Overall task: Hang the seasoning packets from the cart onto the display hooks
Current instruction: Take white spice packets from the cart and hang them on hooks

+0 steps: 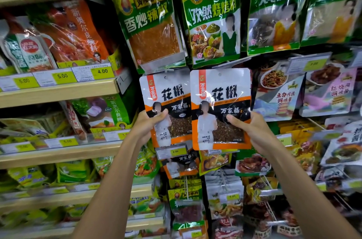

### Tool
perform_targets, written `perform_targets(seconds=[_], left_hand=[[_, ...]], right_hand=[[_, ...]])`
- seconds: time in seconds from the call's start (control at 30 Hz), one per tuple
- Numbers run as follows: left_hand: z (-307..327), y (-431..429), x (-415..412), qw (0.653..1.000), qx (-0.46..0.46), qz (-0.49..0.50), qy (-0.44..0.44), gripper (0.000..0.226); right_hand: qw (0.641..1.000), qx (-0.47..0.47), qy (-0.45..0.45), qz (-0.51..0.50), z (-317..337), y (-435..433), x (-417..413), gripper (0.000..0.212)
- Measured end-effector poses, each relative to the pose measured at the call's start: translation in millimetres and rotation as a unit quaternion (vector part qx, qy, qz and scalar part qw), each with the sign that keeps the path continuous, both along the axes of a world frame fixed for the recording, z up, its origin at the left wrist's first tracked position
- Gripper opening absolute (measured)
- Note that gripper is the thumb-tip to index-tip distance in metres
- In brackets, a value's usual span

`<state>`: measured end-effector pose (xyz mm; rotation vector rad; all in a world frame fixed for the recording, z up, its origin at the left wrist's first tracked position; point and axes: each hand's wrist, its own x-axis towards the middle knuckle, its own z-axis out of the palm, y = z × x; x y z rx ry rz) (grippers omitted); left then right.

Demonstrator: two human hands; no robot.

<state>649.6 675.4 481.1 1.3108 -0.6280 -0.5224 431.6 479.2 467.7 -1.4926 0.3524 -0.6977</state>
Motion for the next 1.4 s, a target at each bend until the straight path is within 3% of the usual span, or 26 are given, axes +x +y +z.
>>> perform_targets(seconds=[0.07, 0.17, 0.27, 0.33, 0.43, 0.53, 0.6, 0.7, 0.8, 0.9, 0.97, 1.07, 1.4], left_hand=[[3.2, -4.3, 1.4, 1.0, 0.006, 0.011, 0.011, 0.113], [7.2, -12.3, 2.5, 0.999, 0.014, 0.04, 0.016, 0.111], [7.7, -21.2, 3.1, 0.995, 0.04, 0.077, 0.038, 0.092], [6.9, -28.1, 2.8, 0.992, 0.056, 0.111, 0.035, 0.068], [6.0, -30.7, -5.1, 0.979, 0.108, 0.172, -0.015, 0.042], [0.9, -16.5, -16.5, 0.964, 0.153, 0.186, -0.109, 0.04], [-4.3, -0.5, -24.9, 0.931, 0.222, 0.203, -0.208, 0.03], [-2.3, 25.6, -36.0, 0.829, 0.287, 0.333, -0.345, 0.029], [21.8, 48.7, -39.5, 0.721, 0.203, 0.464, -0.474, 0.027], [47.2, 63.6, -22.3, 0.583, 0.128, 0.532, -0.6, 0.024], [56.0, 68.8, -3.0, 0.531, 0.126, 0.541, -0.64, 0.025], [55.1, 72.6, 24.8, 0.496, 0.141, 0.535, -0.669, 0.027], [38.5, 75.0, 60.7, 0.488, 0.113, 0.515, -0.696, 0.022]], right_hand=[[1.0, 0.005, 0.003, 0.0, -0.8, 1.0, 0.7, 0.046], [1.0, 0.008, 0.011, 0.003, -1.2, 3.4, 0.9, 0.048], [1.0, 0.012, 0.014, 0.006, -1.6, 5.9, 1.1, 0.046], [1.0, 0.017, 0.016, 0.007, -1.7, 7.5, 0.4, 0.045], [1.0, 0.016, 0.016, 0.012, -1.5, 10.9, -1.8, 0.043], [1.0, 0.014, 0.012, 0.018, -1.5, 15.6, -2.2, 0.035], [1.0, 0.012, 0.015, 0.024, -1.9, 19.5, 0.3, 0.035], [0.999, 0.016, 0.024, 0.041, -2.0, 28.8, 6.9, 0.049], [0.997, 0.017, 0.031, 0.063, -2.6, 39.7, 14.1, 0.048], [0.997, 0.015, 0.032, 0.073, -4.9, 48.3, 20.1, 0.034], [0.997, 0.016, 0.029, 0.077, -4.9, 52.9, 22.6, 0.027], [0.997, 0.017, 0.027, 0.075, -1.8, 57.0, 25.2, 0.028], [0.995, 0.002, 0.047, 0.087, 7.5, 61.3, 56.5, 0.029]])
